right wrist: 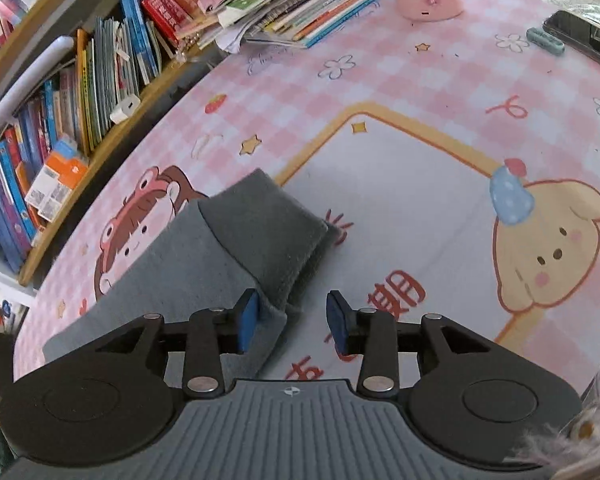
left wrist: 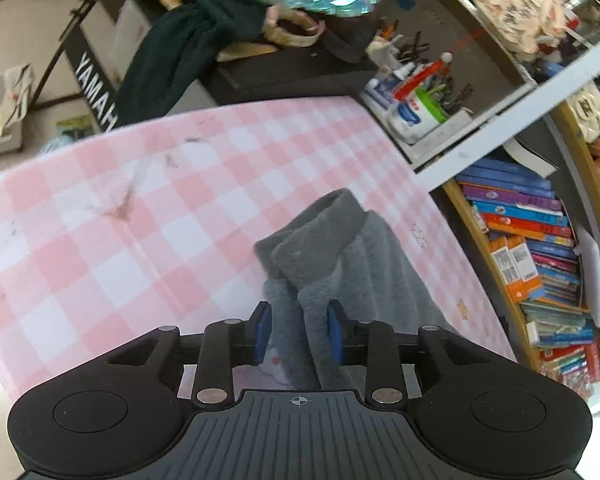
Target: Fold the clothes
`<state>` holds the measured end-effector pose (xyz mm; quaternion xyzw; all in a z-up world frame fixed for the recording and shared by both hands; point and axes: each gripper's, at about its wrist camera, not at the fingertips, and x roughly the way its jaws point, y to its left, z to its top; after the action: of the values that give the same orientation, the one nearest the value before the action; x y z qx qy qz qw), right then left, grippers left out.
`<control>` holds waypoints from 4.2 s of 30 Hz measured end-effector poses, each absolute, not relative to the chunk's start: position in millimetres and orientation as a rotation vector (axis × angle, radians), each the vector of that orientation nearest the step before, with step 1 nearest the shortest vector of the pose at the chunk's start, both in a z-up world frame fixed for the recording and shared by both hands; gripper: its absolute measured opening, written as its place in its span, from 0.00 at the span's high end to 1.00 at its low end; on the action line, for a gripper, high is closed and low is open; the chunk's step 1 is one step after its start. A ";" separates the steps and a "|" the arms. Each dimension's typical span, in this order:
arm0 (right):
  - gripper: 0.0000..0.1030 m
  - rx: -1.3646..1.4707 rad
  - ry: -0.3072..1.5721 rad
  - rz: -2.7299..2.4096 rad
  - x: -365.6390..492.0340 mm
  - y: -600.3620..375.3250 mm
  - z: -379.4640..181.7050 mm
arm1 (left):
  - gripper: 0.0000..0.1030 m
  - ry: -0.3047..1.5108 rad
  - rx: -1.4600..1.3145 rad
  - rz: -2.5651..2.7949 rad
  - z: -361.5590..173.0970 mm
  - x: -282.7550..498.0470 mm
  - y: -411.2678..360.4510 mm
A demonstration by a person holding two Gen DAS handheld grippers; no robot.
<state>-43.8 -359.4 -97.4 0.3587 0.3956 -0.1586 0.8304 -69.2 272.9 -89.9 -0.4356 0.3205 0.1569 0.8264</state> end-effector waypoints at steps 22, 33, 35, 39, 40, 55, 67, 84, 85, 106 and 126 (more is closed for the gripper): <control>0.82 0.611 0.874 -0.286 -5.8 -338.2 -96.9 | 0.88 0.696 -1.068 0.276 -114.2 -20.9 275.8; 0.84 0.571 0.786 -0.265 -0.1 -333.2 -73.6 | 0.91 0.432 -0.850 0.084 -44.1 -23.3 254.0; 0.84 0.605 0.811 -0.285 -6.5 -336.8 -85.2 | 0.91 0.545 -0.916 0.191 -71.8 -28.7 268.6; 0.83 0.618 0.847 -0.298 -10.1 -334.3 -97.3 | 0.90 0.679 -0.952 0.302 -107.2 -37.5 275.6; 0.83 0.609 0.849 -0.300 -9.4 -332.8 -97.1 | 0.89 0.670 -0.954 0.302 -107.9 -38.6 275.0; 0.33 0.489 0.762 -0.440 -20.1 -306.3 -71.2 | 0.68 0.704 -0.926 0.252 -104.4 -33.0 281.3; 0.23 0.211 0.793 -0.140 -3.6 -209.7 -67.8 | 0.60 0.696 -0.916 0.180 -106.6 -32.1 284.5; 0.18 -0.094 0.849 0.182 12.1 -79.0 -74.4 | 0.59 0.686 -0.930 0.051 -114.1 -41.3 295.0; 0.18 -0.102 0.843 0.192 15.5 -70.9 -74.1 | 0.59 0.687 -0.932 0.050 -114.1 -41.0 295.6; 0.20 -0.245 0.874 0.208 5.3 19.6 -102.0 | 0.64 0.676 -1.030 0.065 -119.0 -38.2 303.5; 0.18 -0.247 0.839 0.341 13.4 2.6 -96.9 | 0.90 0.538 -0.801 -0.003 -62.3 -36.3 260.2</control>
<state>13.4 2.6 -96.9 -0.1188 0.4042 0.1645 0.8919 -36.3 260.2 -62.3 -0.3853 0.2587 -0.0012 0.8858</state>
